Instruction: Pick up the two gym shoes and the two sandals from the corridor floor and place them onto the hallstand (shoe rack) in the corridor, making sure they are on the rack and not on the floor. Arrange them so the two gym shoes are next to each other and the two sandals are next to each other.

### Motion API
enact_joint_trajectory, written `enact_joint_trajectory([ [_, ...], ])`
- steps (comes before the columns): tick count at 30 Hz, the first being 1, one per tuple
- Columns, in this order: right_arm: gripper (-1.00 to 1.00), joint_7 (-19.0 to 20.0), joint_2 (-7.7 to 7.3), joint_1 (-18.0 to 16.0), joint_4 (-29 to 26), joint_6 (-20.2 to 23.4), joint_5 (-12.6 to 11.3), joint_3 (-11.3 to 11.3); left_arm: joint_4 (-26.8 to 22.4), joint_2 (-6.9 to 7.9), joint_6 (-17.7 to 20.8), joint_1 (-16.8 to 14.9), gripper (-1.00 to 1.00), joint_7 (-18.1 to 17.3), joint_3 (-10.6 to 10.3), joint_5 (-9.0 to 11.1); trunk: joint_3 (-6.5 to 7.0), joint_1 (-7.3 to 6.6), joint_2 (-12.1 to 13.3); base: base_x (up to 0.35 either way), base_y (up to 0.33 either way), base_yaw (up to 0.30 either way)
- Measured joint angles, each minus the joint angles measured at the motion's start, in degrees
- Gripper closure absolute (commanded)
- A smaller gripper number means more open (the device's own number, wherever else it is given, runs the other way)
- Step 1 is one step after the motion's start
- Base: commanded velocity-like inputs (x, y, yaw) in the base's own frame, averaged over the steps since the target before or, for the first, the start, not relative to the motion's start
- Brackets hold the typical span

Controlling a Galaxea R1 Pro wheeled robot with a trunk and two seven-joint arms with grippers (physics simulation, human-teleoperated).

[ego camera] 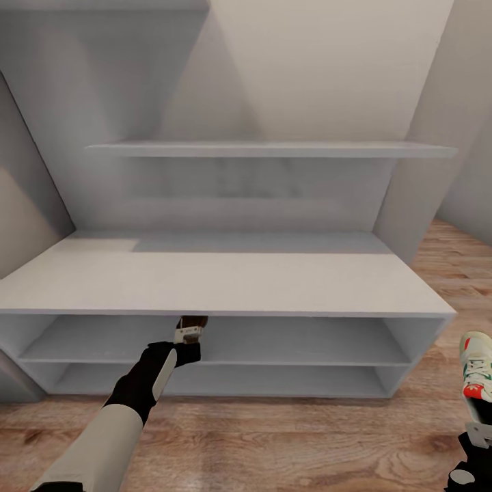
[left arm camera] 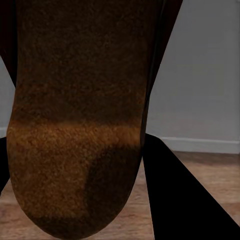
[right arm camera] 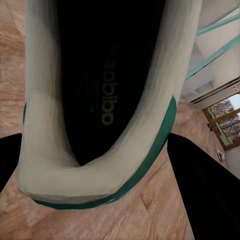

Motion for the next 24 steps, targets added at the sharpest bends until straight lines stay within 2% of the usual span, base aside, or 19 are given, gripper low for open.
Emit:
enact_joint_trajectory([
  [24, 1.00, 0.00, 0.00, 0.00, 0.00, 0.00, 0.00, -0.05, 0.77, 0.04, 0.00, 0.00, 1.00, 0.03, 0.00, -0.04, 0.00, 0.01, 0.00, 0.048, 0.000, 0.000],
])
